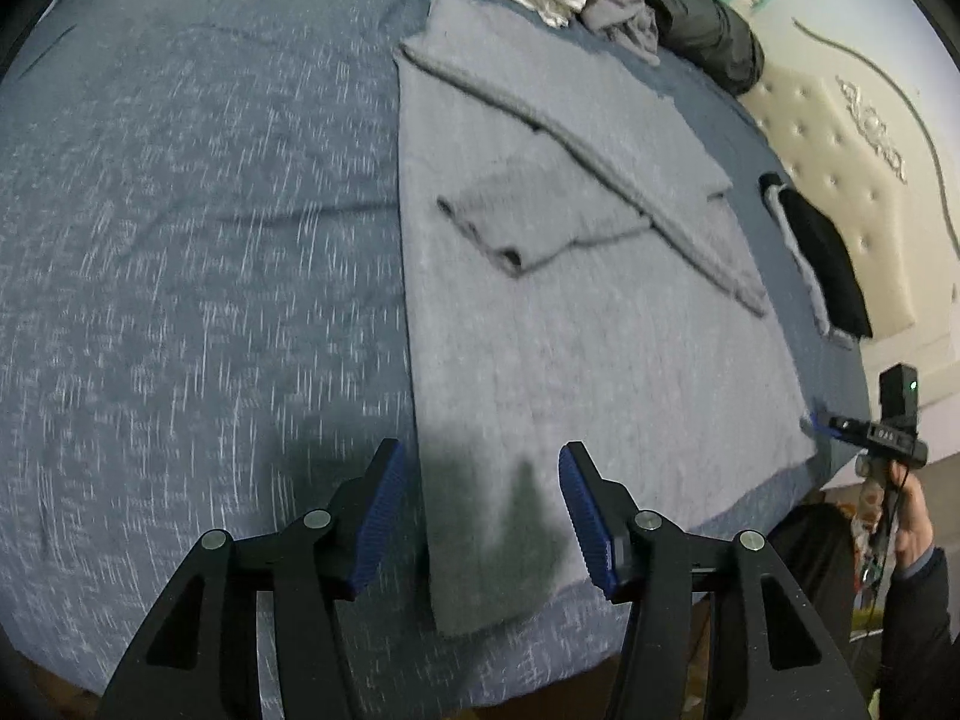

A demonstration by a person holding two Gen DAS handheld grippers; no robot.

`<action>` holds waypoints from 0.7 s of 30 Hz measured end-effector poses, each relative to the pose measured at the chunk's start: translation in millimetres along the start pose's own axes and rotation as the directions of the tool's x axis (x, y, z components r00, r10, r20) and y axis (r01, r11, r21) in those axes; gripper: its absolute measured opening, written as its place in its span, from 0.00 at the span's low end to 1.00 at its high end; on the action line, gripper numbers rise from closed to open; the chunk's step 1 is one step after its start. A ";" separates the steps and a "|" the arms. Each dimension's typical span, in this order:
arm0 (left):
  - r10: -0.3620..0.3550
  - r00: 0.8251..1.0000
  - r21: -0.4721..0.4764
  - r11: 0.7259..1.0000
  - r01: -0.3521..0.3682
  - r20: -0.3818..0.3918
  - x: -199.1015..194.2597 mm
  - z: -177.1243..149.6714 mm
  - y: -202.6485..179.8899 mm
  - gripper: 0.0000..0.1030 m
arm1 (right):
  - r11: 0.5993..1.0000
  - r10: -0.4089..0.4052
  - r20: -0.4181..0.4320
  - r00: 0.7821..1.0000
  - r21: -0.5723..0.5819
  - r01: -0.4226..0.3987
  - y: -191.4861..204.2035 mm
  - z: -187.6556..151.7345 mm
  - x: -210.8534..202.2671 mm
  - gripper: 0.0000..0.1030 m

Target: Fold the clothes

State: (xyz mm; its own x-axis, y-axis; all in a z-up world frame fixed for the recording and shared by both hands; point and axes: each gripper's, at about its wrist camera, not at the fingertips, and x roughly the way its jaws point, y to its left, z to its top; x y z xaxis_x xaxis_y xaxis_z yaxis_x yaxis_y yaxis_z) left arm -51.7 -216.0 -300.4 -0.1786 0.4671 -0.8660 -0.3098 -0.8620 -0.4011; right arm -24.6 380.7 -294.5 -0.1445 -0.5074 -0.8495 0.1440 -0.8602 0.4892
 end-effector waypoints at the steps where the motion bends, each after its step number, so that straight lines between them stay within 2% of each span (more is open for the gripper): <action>1: -0.001 1.000 -0.002 1.000 0.001 -0.007 1.6 -2.5 0.9 0.55 | 1.000 -0.002 -0.003 1.000 -0.002 0.002 2.0 -1.1 1.2 0.48; 7: -0.014 0.999 -0.043 0.999 0.012 -0.044 10.3 -14.1 13.2 0.55 | 1.000 -0.017 -0.022 1.000 -0.014 0.016 11.4 -4.7 9.2 0.48; 13: -0.021 0.997 -0.048 0.999 0.017 -0.076 20.2 -25.1 16.0 0.55 | 0.999 -0.054 -0.041 0.998 0.008 0.054 4.2 -5.2 16.1 0.48; 21: -0.054 0.996 -0.032 0.998 0.051 -0.076 20.8 -31.3 12.8 0.55 | 0.999 -0.048 -0.053 0.997 -0.020 0.047 13.6 -12.1 22.7 0.48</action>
State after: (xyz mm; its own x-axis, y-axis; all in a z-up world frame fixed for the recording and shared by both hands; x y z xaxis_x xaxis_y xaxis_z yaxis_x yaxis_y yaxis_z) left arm -30.2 -223.5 -332.9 -0.0899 0.4963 -0.8635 -0.2882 -0.8428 -0.4545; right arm -14.1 358.1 -309.5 -0.0996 -0.4620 -0.8813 0.1564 -0.8819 0.4447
